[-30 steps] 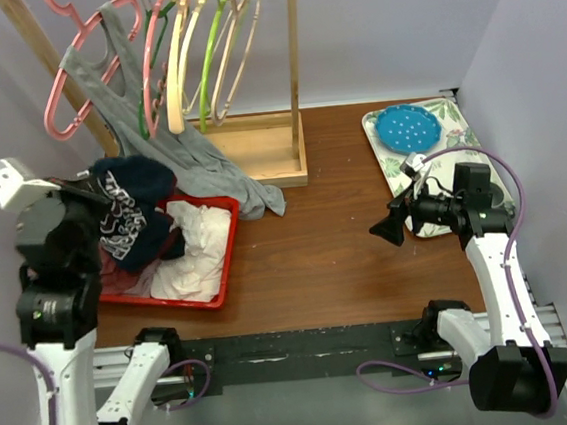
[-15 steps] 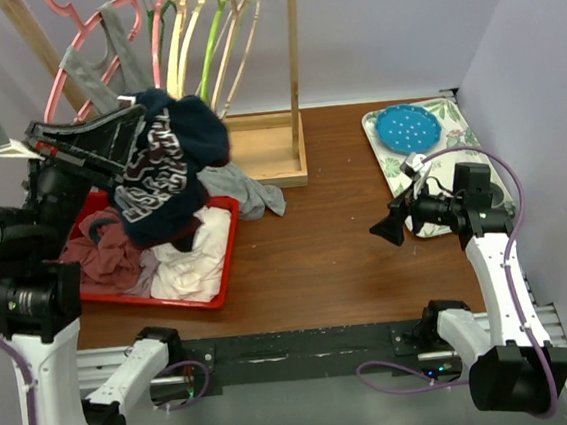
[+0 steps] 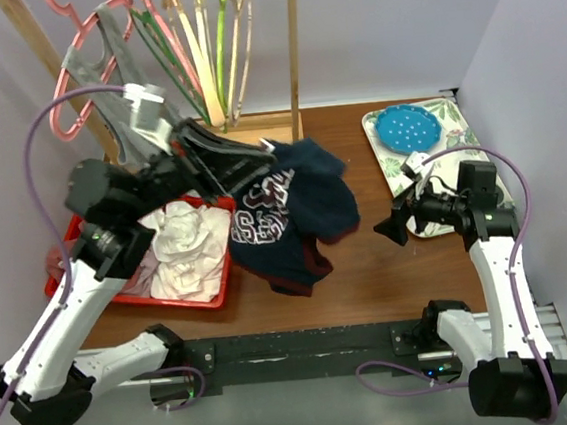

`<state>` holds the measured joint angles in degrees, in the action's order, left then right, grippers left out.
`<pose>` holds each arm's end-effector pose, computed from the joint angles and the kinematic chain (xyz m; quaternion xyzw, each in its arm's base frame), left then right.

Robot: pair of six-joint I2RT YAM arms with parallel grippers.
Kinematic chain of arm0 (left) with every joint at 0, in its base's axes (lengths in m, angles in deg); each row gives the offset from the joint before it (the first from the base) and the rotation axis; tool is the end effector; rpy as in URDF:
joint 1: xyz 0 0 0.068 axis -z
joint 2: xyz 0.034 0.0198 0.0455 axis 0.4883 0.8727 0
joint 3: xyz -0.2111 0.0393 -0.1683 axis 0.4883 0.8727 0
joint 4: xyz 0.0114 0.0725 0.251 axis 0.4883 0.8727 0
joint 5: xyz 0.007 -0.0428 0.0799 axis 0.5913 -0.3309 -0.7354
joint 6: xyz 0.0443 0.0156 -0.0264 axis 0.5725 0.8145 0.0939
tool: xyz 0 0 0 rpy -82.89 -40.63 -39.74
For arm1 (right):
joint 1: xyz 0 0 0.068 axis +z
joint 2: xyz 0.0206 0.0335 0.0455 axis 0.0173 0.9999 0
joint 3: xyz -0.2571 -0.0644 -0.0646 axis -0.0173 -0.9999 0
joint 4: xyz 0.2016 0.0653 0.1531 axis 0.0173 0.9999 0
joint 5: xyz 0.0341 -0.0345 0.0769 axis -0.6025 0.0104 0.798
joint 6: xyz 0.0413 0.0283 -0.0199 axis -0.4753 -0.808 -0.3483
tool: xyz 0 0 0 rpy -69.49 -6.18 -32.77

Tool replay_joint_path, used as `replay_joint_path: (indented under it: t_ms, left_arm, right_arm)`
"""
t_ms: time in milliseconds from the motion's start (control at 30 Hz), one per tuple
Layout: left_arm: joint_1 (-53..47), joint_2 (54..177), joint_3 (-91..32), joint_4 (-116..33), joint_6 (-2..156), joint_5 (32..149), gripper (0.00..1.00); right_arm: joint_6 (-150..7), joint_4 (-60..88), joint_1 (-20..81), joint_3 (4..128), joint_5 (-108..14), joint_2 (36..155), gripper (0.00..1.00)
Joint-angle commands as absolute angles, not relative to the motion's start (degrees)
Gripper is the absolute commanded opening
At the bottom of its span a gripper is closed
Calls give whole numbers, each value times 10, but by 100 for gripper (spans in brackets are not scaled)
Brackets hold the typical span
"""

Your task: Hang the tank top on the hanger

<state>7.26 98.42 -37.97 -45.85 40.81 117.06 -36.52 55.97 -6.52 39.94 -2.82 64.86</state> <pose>0.1327 -0.1235 0.5338 0.2090 0.5135 -0.6629 0.5032 0.1705 0.0056 0.3057 -0.3188 0.7824 0.2739 0.4595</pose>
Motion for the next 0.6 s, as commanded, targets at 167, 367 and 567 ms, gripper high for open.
replay_joint_path:
  t_ms: [167,367,567]
  left_arm:
    - [180,1018,-210,-521,495,1030,0]
    - [184,1109,-117,-515,524,928,10]
    - [185,1109,-183,-363,631,863,73]
  right_arm:
    - [-253,715,-65,520,-147,648,99]
    - [-211,749,-65,517,-198,653,99]
    - [-81,831,-64,480,-157,656,99]
